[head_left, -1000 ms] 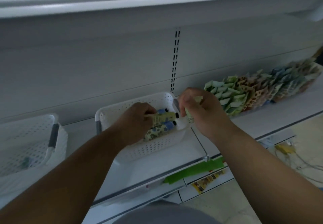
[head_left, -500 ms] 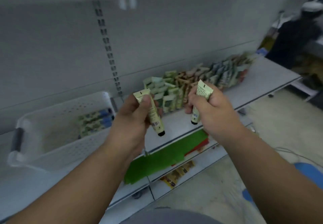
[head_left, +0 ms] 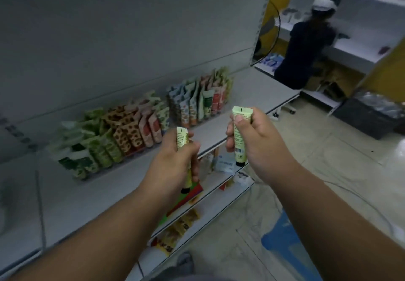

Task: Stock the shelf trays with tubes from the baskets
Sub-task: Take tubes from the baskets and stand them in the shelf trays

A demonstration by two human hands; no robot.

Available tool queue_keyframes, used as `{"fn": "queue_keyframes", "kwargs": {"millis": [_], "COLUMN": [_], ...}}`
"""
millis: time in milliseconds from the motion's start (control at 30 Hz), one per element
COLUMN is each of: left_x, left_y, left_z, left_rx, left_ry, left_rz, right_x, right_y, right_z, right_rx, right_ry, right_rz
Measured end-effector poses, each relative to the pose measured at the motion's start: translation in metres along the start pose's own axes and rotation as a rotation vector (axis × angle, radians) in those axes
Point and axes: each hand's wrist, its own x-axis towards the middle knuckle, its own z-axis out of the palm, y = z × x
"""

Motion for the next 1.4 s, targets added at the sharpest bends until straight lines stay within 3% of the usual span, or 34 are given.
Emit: {"fn": "queue_keyframes", "kwargs": {"millis": [133, 400, 700, 1000, 1100, 1267, 1400], "left_x": [0.05, 0.119, 0.164, 0.166, 0.167, 0.177, 0.189], "left_y": [-0.001, 0.003, -0.021, -0.041, -0.039, -0.044, -0.045], "left_z": [0.028, 0.088, 0.143, 0.167, 0.17, 0.177, 0.182], "left_rx": [0.011, 0.042, 0.06, -0.062, -0.109, 0.032, 0.09], "left_ry": [-0.042, -0.067, 0.337, 0.51, 0.523, 0.444, 0.257], "left_rz": [-0.042, 0.032, 0.027, -0.081, -0.142, -0.155, -0.153], "right_x": [0.036, 0.112, 0.24, 0.3, 0.305, 0.296, 0.277], "right_y": [0.016, 0.038, 0.076, 0.118, 0.131, 0.113, 0.093], "right_z": [-0.03, -0.109, -0.143, -0.111, -0.108, -0.13, -0.142], "right_rx": [-0.042, -0.11, -0.307, -0.571, -0.692, -0.542, -0.509], "right_ry": [0.129, 0.138, -0.156, -0.529, -0.631, -0.472, -0.871], "right_rz": [0.01, -0.003, -0.208, -0.501, -0.5, -0.534, -0.423]}}
